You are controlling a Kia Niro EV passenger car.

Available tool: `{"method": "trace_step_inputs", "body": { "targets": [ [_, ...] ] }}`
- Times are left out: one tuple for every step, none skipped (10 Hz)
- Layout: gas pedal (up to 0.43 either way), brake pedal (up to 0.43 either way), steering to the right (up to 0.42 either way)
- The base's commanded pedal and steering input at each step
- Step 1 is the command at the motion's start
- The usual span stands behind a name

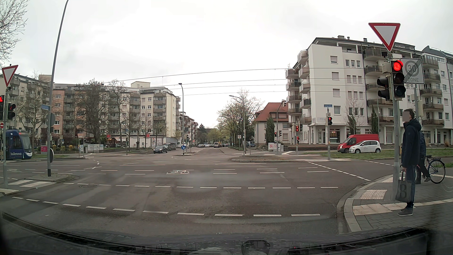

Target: Follow the waypoints while adhering to traffic rules and regulations

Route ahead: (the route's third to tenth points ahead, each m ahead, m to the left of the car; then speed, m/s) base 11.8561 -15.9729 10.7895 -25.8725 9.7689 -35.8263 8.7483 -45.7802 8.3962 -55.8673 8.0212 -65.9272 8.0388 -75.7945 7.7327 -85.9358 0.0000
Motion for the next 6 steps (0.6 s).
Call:
{"method": "trace_step_inputs", "body": {
  "targets": [
    [0.0, 0.256, -0.091],
    [0.0, 0.262, -0.091],
    [0.0, 0.256, -0.091],
    [0.0, 0.262, -0.091],
    [0.0, 0.256, -0.091],
    [0.0, 0.256, -0.091]
  ]
}}
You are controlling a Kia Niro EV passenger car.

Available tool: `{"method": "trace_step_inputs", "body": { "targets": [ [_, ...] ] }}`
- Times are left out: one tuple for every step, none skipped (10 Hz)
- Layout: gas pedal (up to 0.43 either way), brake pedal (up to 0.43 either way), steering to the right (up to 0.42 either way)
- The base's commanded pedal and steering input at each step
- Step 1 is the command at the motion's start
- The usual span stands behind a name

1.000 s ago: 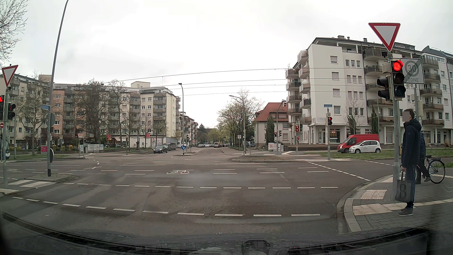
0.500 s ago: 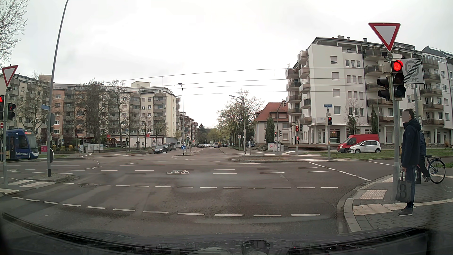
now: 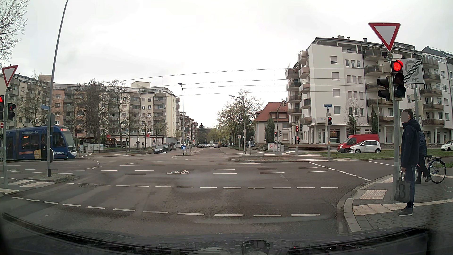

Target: Follow the waypoints while adhering to traffic rules and regulations

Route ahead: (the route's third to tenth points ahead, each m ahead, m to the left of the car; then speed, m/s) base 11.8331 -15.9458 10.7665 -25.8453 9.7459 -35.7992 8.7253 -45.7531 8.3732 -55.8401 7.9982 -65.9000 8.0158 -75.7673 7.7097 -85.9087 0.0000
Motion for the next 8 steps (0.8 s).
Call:
{"method": "trace_step_inputs", "body": {
  "targets": [
    [0.0, 0.262, -0.091],
    [0.0, 0.256, -0.092],
    [0.0, 0.256, -0.092],
    [0.0, 0.256, -0.092],
    [0.0, 0.262, -0.092],
    [0.0, 0.262, -0.092],
    [0.0, 0.256, -0.092],
    [0.0, 0.262, -0.092]
  ]
}}
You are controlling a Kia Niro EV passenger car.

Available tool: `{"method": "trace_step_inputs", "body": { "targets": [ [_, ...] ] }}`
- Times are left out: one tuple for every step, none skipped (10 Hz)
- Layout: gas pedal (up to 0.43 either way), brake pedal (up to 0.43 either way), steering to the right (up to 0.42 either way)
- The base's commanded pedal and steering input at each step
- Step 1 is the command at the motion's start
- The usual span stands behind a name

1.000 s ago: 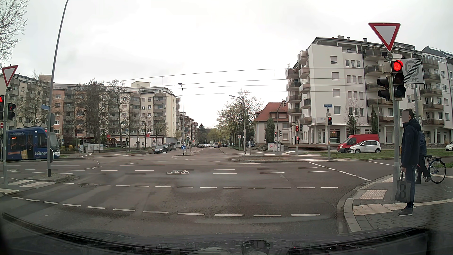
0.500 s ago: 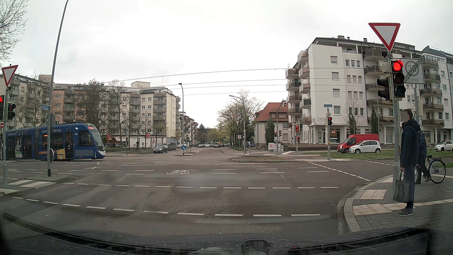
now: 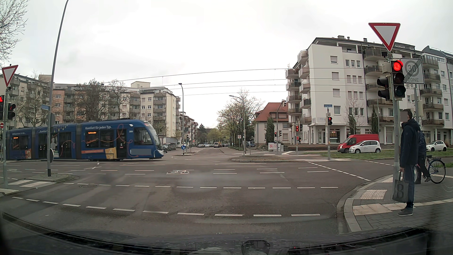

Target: Follow the waypoints while adhering to traffic rules and regulations

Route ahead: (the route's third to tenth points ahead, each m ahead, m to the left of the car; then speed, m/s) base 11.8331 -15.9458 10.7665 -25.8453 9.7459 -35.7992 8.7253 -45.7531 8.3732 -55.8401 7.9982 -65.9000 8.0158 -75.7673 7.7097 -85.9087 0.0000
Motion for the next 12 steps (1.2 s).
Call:
{"method": "trace_step_inputs", "body": {
  "targets": [
    [0.0, 0.262, -0.092],
    [0.0, 0.256, -0.092],
    [0.0, 0.262, -0.092],
    [0.0, 0.256, -0.092],
    [0.0, 0.262, -0.092],
    [0.0, 0.256, -0.092],
    [0.0, 0.256, -0.092],
    [0.0, 0.256, -0.092],
    [0.0, 0.256, -0.092],
    [0.0, 0.256, -0.092],
    [0.0, 0.256, -0.092],
    [0.0, 0.262, -0.092]
  ]
}}
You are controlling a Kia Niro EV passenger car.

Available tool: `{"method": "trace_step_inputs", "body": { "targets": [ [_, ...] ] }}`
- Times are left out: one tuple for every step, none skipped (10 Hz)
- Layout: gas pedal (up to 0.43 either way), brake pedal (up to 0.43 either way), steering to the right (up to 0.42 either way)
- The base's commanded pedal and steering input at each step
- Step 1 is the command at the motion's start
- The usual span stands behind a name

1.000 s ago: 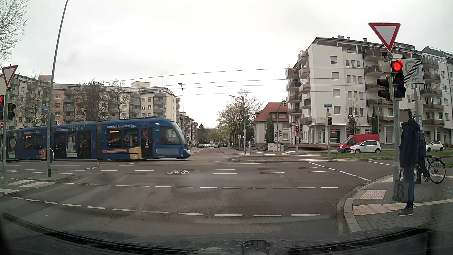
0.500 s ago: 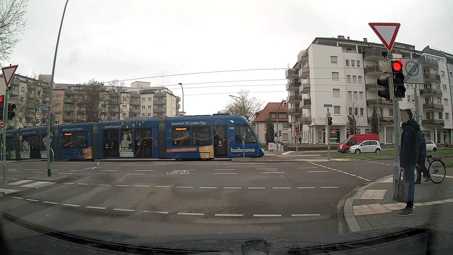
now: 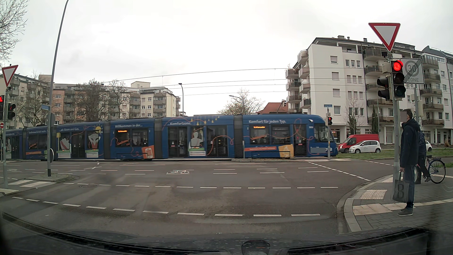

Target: Follow the waypoints while adhering to traffic rules and regulations

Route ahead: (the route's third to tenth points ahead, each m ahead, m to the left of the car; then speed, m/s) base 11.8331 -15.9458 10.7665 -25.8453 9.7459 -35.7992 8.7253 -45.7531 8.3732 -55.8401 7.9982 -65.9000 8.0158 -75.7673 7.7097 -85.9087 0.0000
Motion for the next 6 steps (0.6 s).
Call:
{"method": "trace_step_inputs", "body": {
  "targets": [
    [0.0, 0.262, -0.092],
    [0.0, 0.256, -0.092],
    [0.0, 0.262, -0.092],
    [0.0, 0.256, -0.092],
    [0.0, 0.256, -0.092],
    [0.0, 0.262, -0.092]
  ]
}}
